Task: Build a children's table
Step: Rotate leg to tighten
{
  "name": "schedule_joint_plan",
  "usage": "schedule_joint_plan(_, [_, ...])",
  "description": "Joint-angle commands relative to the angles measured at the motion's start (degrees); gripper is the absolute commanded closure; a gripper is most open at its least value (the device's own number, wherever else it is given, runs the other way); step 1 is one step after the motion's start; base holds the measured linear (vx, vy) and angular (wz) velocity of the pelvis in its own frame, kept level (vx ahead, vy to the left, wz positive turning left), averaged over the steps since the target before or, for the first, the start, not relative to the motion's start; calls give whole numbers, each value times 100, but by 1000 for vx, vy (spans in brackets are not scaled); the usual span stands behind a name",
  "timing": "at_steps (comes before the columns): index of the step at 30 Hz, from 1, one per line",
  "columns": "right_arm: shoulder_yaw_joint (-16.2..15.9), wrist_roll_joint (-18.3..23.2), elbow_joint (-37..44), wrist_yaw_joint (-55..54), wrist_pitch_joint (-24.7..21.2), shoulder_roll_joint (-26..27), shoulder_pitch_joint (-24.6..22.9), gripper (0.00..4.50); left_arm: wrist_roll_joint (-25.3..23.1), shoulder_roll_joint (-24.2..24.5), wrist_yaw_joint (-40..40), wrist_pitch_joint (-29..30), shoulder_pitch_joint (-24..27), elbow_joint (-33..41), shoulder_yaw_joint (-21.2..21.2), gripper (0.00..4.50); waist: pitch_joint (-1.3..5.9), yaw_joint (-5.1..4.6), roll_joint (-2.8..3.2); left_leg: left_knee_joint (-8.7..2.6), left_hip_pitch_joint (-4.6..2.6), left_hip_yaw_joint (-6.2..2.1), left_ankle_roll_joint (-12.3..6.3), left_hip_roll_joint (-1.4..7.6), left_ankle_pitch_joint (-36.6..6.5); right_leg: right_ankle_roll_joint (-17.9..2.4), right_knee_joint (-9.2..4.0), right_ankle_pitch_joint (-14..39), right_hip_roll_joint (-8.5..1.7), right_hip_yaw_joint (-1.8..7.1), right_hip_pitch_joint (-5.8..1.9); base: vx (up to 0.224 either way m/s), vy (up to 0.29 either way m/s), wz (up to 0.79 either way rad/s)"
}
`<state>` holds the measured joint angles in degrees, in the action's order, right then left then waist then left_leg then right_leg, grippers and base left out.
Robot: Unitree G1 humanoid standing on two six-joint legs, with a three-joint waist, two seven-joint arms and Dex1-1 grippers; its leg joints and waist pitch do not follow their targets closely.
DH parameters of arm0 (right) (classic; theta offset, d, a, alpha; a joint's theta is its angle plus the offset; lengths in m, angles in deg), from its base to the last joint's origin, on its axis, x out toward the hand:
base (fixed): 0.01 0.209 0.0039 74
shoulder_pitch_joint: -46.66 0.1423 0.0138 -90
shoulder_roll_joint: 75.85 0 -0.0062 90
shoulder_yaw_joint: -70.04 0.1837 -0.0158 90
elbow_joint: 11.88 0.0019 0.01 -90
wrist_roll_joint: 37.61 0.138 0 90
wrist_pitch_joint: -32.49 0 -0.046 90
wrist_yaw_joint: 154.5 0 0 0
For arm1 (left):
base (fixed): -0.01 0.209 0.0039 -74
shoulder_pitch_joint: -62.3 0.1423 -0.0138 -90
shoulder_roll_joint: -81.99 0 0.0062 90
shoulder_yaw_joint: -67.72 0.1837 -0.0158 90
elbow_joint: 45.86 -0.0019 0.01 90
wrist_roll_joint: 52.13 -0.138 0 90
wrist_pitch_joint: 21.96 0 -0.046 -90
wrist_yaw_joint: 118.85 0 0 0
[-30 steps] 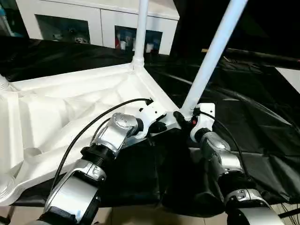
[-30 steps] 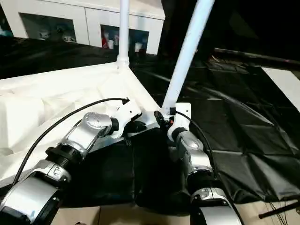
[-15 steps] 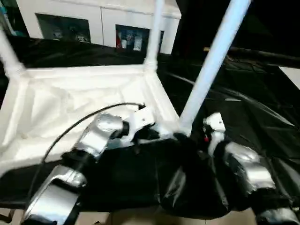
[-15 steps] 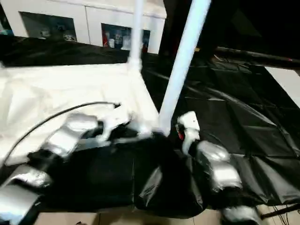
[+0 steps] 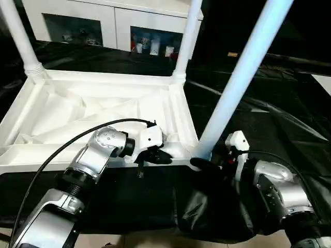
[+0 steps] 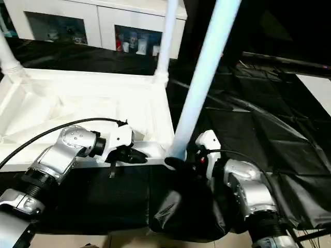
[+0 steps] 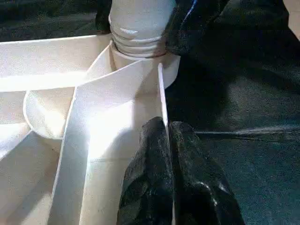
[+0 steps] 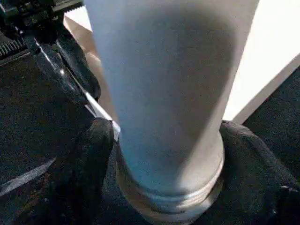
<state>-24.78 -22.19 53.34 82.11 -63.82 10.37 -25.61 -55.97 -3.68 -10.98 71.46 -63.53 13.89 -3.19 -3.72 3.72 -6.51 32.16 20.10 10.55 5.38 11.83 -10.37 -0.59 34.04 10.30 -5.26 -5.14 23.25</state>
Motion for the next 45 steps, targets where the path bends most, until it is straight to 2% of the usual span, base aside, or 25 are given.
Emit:
schedule_joint_plan(1, [44,63,134,70,-91,-27,-9,136,130,-67,-171,27,201,-53,191,450,291,20,-10,-355,8,-42,-364,207,-1052,-1089,-387,1449,-359,321,-264,0,0,0])
schedule_joint_plan(3, [44,84,129,102,-116,-18,-10,141,132,-60,-182,52,213,-21,186,450,293,22,-16,-350,15,-39,-377,201,-1007,-1080,-382,1422,-357,321,-270,0,0,0])
schedule_joint_plan(5, [44,105,113,88,-132,-4,-15,166,137,-60,-192,77,225,-7,172,450,297,24,-11,-342,10,-37,-382,200,-971,-1090,-377,1386,-358,322,-271,0,0,0])
schedule_joint_plan(10, [164,90,-126,-282,-194,164,12,178,81,-185,84,246,214,-124,110,450,286,12,-9,-349,11,-36,-357,199,-1014,-1085,-386,1470,-356,319,-262,0,0,0])
schedule_joint_plan(12, [273,-130,-518,-995,-84,377,172,178,-47,-439,699,342,48,-473,2,450,261,2,1,-368,-4,-46,-281,201,-1250,-1003,-438,1860,-365,315,-237,0,0,0])
schedule_joint_plan(14, [415,-294,-873,-1851,-37,644,339,179,-168,-689,1244,485,-125,-755,-57,450,252,-40,1,-381,-27,-78,-59,191,-1524,-829,-497,2528,-385,305,-190,0,0,0])
schedule_joint_plan(15, [443,-307,-936,-2014,-19,722,370,180,-190,-760,1377,546,-174,-830,-73,450,258,-52,-11,-383,-8,-90,-26,189,-1563,-773,-502,2632,-388,299,-216,0,0,0])
schedule_joint_plan(16, [492,-317,-1024,-2294,-7,866,424,181,-211,-876,1567,620,-255,-949,-99,450,264,-52,-12,-386,1,-98,-12,191,-1557,-733,-508,2680,-397,294,-230,0,0,0])
schedule_joint_plan(17, [532,-346,-1132,-2632,-11,1065,498,181,-221,-1058,1885,717,-372,-1111,-169,450,258,-53,-7,-378,-27,-90,-34,189,-1643,-669,-543,2721,-394,308,-179,0,0,0])
schedule_joint_plan(19, [529,-390,-1203,-2823,30,1191,551,181,-220,-1175,2088,780,-454,-1222,-220,450,265,-44,-5,-371,-26,-84,-53,173,-1632,-643,-553,2720,-391,311,-177,0,0,0])
schedule_joint_plan(20, [559,-476,-1433,-3334,190,1472,724,181,-258,-1363,2492,820,-595,-1440,-284,450,271,-47,7,-375,-20,-82,-73,173,-1592,-644,-547,2632,-382,312,-176,0,0,0])
schedule_joint_plan(23, [619,-540,-1713,-3844,354,1738,929,181,-277,-1568,2883,868,-731,-1668,-367,450,283,-44,42,-377,-24,-87,-38,169,-1610,-649,-533,2538,-379,307,-172,0,0,0])
schedule_joint_plan(25, [668,-638,-2065,-4199,650,1956,1168,181,-399,-1685,3115,799,-829,-1904,-367,450,287,-51,40,-376,-19,-80,-42,162,-1619,-665,-531,2450,-369,303,-174,0,0,0])
schedule_joint_plan(28, [628,-652,-2134,-3986,880,2000,1216,181,-440,-1658,3068,730,-787,-1919,-313,450,289,-33,39,-369,-23,-60,-131,162,-1588,-698,-518,2211,-359,311,-176,0,0,0])
schedule_joint_plan(30, [623,-631,-2098,-3895,907,1994,1200,181,-437,-1641,3038,727,-767,-1891,-307,450,300,-28,31,-367,5,-61,-187,163,-1499,-728,-489,2061,-356,314,-210,0,0,0])
schedule_joint_plan(31, [627,-622,-2089,-3842,949,1996,1196,111,-435,-1633,3028,717,-764,-1896,-307,450,297,-26,33,-370,10,-58,-221,163,-1450,-753,-480,1983,-348,313,-211,0,0,0])
schedule_joint_plan(33, [662,-338,-1709,-3067,947,1849,1043,111,-434,-1442,2697,416,-669,-1747,-235,450,297,-10,8,-361,32,-57,-308,163,-1462,-739,-485,2037,-359,311,-240,0,0,0])
schedule_joint_plan(34, [637,-309,-1624,-2896,950,1779,1004,90,-416,-1383,2565,321,-630,-1697,-218,450,300,-19,8,-380,82,-77,-367,163,-1344,-689,-482,2040,-365,307,-277,0,0,0])
schedule_joint_plan(35, [616,-311,-1604,-2832,965,1739,992,90,-403,-1354,2494,268,-612,-1680,-212,450,300,-19,8,-380,82,-77,-367,163,-1344,-689,-482,2040,-365,307,-277,0,0,0])
schedule_joint_plan(36, [593,-298,-1571,-2752,951,1694,974,67,-389,-1328,2428,215,-589,-1651,-207,450,306,-34,17,-381,82,-81,-367,169,-1271,-713,-473,1998,-364,303,-277,0,0,0])
schedule_joint_plan(37, [564,-281,-1528,-2648,933,1635,951,63,-372,-1294,2341,145,-559,-1613,-201,450,299,-41,15,-375,57,-74,-374,172,-1287,-753,-485,2021,-363,304,-259,0,0,0])
schedule_joint_plan(38, [425,-210,-1263,-2170,809,1378,805,63,-277,-1165,2007,12,-421,-1419,-193,450,298,-46,12,-369,52,-67,-380,171,-1283,-779,-485,2011,-362,308,-253,0,0,0])
schedule_joint_plan(40, [307,-148,-985,-1750,713,1150,646,51,-201,-1041,1685,-143,-301,-1246,-155,450,302,-25,11,-361,57,-55,-487,184,-1141,-890,-454,1721,-355,314,-270,0,0,0])
schedule_joint_plan(42, [246,-111,-795,-1511,647,989,530,51,-180,-936,1494,-174,-226,-1141,-113,450,305,-17,14,-362,49,-61,-486,195,-1107,-926,-437,1641,-349,309,-276,0,0,0])
schedule_joint_plan(45, [217,-48,-363,-913,467,559,254,51,-64,-563,770,-359,4,-804,47,450,303,-26,2,-359,45,-50,-501,203,-1098,-988,-418,1502,-347,313,-273,0,0,0])
